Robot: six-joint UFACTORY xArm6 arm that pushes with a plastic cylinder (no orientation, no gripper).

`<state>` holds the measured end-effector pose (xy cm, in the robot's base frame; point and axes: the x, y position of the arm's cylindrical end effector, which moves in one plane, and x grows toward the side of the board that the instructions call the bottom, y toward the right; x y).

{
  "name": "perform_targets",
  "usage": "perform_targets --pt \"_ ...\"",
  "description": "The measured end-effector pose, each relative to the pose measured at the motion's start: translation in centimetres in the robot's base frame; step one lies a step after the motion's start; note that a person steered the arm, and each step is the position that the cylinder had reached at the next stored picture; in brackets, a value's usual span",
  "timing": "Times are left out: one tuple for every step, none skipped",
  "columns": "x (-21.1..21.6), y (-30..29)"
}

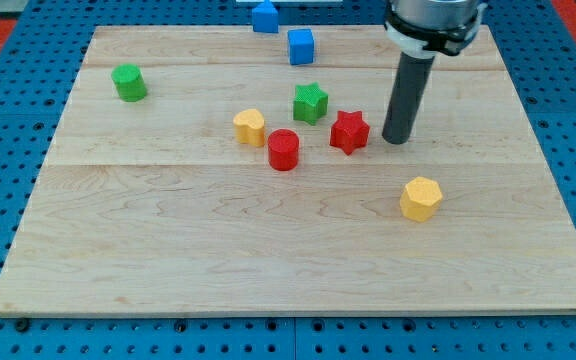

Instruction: Push the red star into the red circle

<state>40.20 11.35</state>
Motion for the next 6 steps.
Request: perform_targets --pt "-0.1 -5.0" --pt "-1.4 -3.6" --pt "-9.6 3.5" --pt "-16.9 0.1" --pt "-20.7 -3.1" --pt "-18.9 -9.8"
